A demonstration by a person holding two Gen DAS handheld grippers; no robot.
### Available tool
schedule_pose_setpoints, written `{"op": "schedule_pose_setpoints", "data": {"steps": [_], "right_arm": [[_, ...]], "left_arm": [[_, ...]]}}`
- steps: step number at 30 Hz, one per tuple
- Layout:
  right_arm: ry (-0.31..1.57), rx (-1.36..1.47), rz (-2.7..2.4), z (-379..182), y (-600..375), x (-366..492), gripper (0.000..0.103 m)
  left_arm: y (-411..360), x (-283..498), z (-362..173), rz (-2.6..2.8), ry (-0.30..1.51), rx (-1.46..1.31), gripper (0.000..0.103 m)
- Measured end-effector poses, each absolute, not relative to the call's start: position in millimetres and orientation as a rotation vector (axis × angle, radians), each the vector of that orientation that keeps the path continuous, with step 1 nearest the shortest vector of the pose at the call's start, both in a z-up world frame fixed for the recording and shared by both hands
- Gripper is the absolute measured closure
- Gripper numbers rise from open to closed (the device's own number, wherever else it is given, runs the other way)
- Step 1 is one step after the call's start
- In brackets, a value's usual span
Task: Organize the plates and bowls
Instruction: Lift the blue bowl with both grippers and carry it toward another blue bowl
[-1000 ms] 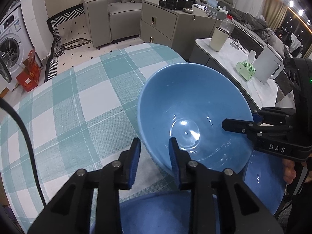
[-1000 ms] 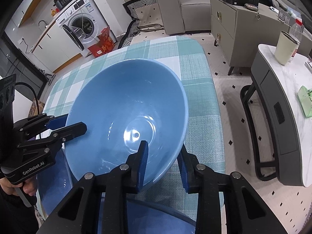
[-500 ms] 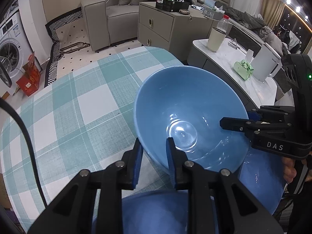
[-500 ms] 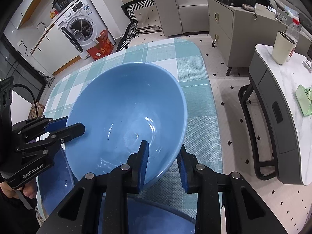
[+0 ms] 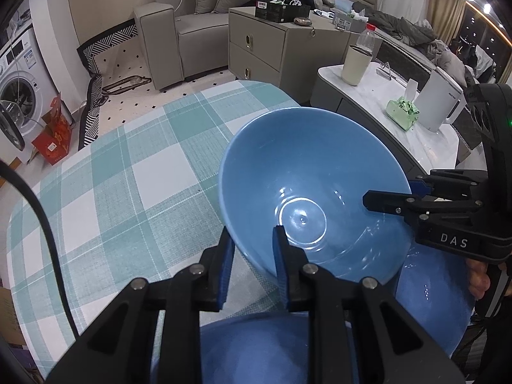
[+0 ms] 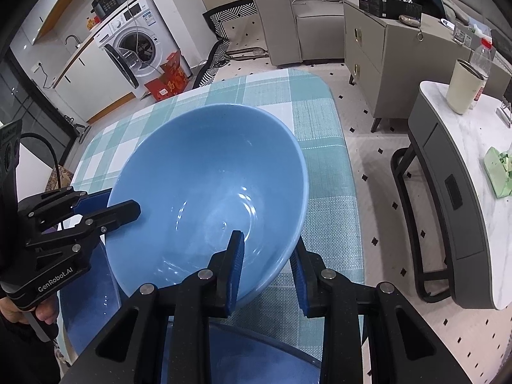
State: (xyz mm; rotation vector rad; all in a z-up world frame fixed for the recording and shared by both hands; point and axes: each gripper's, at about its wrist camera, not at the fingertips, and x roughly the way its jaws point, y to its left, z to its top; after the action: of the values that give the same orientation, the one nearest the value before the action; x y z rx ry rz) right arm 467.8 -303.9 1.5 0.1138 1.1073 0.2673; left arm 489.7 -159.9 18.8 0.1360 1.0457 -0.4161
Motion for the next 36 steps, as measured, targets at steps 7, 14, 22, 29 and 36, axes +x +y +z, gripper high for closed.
{"op": "schedule_pose_setpoints", "data": {"steps": [7,14,22,29,36], "right_arm": [[1.081,0.115,0.267,9.0,-303.9,464.8,0.074],[1.053,0.109,0.267,22.5,-303.5,458.4,0.074],[1.015,0.09,0.264,44.7,-299.5,444.6,0.074],[0.985,0.074,0.261,64.0,-295.2,430.8,0.074],[0.961,0.055,0.268,79.8,-289.3,418.0,0.074]], "left_arm": [[-159.8,485.4,28.0,-0.411,1.023,0.142,0.081],[-158.3,478.0,42.6,-0.413,0.999,0.138,0.081],[-154.3,463.8,65.2,-0.413,0.961,0.133,0.081],[-147.9,449.2,82.9,-0.417,0.939,0.118,0.081],[-139.3,432.6,98.4,-0.412,0.911,0.113,0.081]]}}
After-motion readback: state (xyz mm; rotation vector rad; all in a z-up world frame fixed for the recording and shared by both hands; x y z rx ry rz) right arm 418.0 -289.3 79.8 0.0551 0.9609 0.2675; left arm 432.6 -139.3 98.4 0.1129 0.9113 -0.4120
